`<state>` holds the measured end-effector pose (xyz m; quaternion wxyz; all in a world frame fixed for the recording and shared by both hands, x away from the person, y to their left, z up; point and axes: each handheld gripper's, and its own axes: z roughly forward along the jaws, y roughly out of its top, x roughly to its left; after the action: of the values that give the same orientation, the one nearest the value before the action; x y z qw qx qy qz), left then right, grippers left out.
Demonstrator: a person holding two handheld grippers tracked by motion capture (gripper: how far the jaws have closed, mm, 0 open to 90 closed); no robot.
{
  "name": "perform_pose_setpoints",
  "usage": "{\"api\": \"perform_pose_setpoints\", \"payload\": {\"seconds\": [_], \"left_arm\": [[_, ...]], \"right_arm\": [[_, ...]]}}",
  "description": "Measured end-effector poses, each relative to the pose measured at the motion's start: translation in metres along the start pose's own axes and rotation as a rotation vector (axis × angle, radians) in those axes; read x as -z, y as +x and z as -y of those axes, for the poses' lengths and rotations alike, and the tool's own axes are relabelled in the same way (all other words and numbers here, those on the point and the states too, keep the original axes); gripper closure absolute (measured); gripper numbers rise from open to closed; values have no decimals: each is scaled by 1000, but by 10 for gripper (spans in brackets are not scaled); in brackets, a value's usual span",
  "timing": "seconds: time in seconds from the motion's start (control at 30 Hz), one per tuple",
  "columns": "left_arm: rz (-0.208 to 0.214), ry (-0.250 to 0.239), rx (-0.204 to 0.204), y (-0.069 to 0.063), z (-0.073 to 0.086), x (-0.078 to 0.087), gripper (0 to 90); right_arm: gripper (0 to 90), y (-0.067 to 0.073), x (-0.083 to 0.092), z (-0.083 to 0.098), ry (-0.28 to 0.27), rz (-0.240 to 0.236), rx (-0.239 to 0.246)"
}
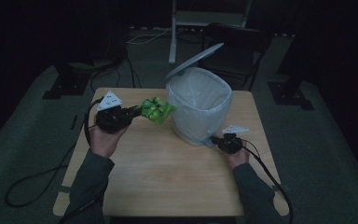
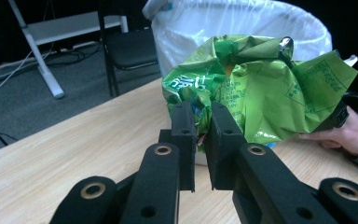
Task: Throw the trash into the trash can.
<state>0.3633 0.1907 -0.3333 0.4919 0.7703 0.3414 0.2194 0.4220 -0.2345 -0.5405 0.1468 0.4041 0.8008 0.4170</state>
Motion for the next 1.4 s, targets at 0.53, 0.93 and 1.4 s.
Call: {"api": "perform_pose_setpoints", "payload": {"seconds": [0.53, 0.93, 1.4], "left_arm": [[18, -32, -23, -3, -25, -2, 832], [38, -42, -39, -7, -42, -9, 832], [59, -46, -46, -10, -56, -18, 831]], "right_arm": [[900, 0, 0, 0, -1, 1, -2], [900, 0, 0, 0, -2, 1, -1], [900, 0, 0, 0, -3, 2, 4]]}}
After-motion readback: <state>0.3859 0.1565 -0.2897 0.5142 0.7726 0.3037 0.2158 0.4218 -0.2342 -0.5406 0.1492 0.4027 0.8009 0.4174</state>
